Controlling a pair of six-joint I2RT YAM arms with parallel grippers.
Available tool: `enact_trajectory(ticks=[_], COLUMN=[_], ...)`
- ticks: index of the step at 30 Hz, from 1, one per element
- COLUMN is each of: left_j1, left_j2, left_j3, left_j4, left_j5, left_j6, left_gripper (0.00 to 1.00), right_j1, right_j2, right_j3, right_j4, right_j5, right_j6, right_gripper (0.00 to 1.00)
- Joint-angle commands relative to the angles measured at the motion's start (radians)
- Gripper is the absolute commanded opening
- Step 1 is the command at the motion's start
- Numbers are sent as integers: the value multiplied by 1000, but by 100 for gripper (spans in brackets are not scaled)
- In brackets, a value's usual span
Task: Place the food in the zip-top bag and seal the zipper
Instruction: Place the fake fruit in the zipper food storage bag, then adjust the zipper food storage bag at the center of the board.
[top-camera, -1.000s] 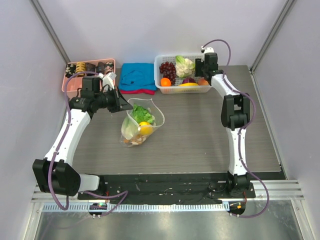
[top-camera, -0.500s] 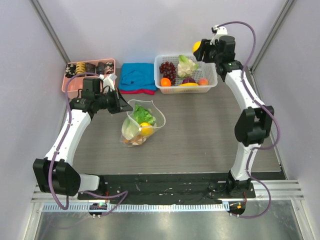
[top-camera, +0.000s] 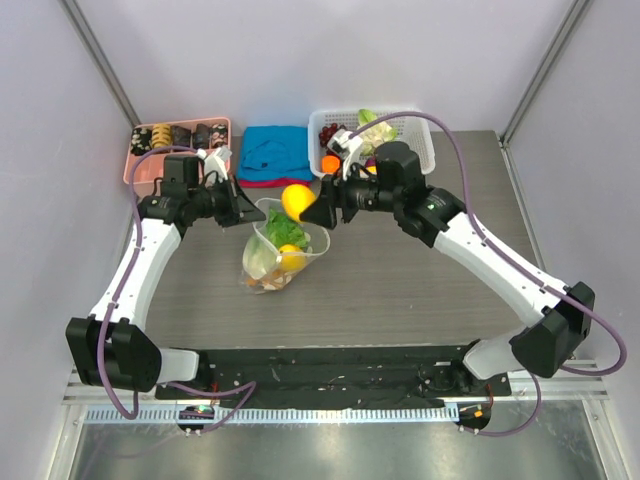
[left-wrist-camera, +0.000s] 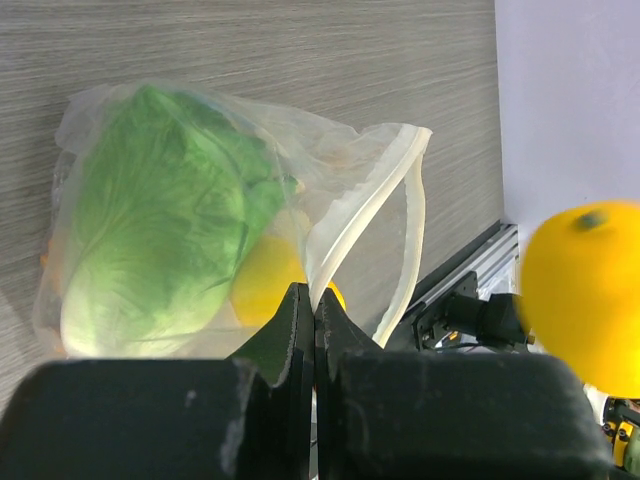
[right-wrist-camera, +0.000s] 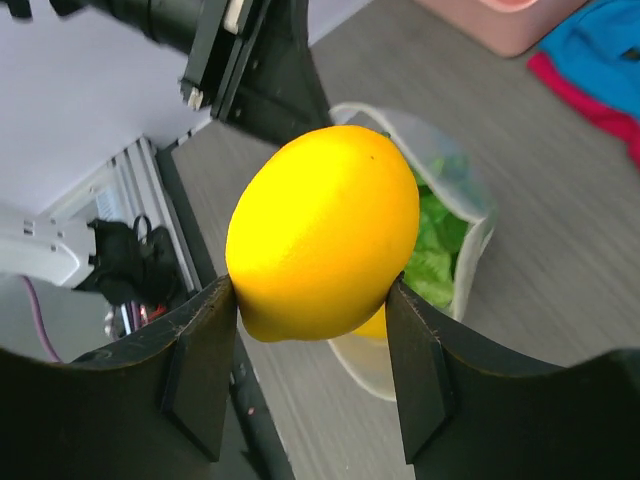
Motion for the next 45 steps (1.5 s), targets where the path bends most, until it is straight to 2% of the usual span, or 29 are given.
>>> enact_trajectory(ticks=[1, 5, 8, 12, 15, 18, 20, 21, 23, 24, 30, 34, 36, 40, 45], left_j1=[5, 5, 6, 6, 6, 5, 5, 5, 5, 6, 8, 11, 13, 13, 13], left_j2=[-11, -14, -18, -31, -34, -37, -38, -40, -38, -35, -28, -25, -25, -28, -23], left_j3=[12, 14, 14, 3, -3, -7, -11, -14, -12, -11, -3, 0, 3, 5, 5], left_j4=[40, 44, 44, 43, 50, 50, 51, 53, 48, 50, 53, 50, 45, 37, 31], left_j5=[32, 34, 42, 48, 48, 48, 46, 45, 40, 40, 54, 57, 57, 59, 60], left_j6=[-11, -14, -15, -17, -15, -17, -15, -15, -14, -17, -23, -18, -15, -8, 0], left_gripper=[0, 0, 0, 0, 0, 0, 0, 0, 0, 0, 0, 0, 0, 0, 0], right_j1=[45, 85, 86, 88, 88, 88, 88, 88, 88, 88, 88, 54, -15, -127, -135], right_j2=[38, 133, 202, 260, 282, 288, 291, 291, 290, 283, 205, 138, 129, 133, 130], right_j3=[-4, 46, 97, 171, 177, 171, 175, 183, 200, 203, 171, 102, 73, -27, -76], right_j4=[-87, -176, -181, -171, -129, -111, -103, -108, -121, -129, -189, -210, -226, -261, -192], right_j5=[-4, 8, 54, 143, 250, 287, 281, 272, 240, 223, 209, 276, 296, 134, -18], right_j6=[-65, -132, -125, -70, 4, 29, 50, 55, 49, 46, -5, -37, 3, 90, 151], right_gripper=[1, 1, 1, 1, 1, 2, 18, 42, 60, 72, 90, 91, 90, 84, 79])
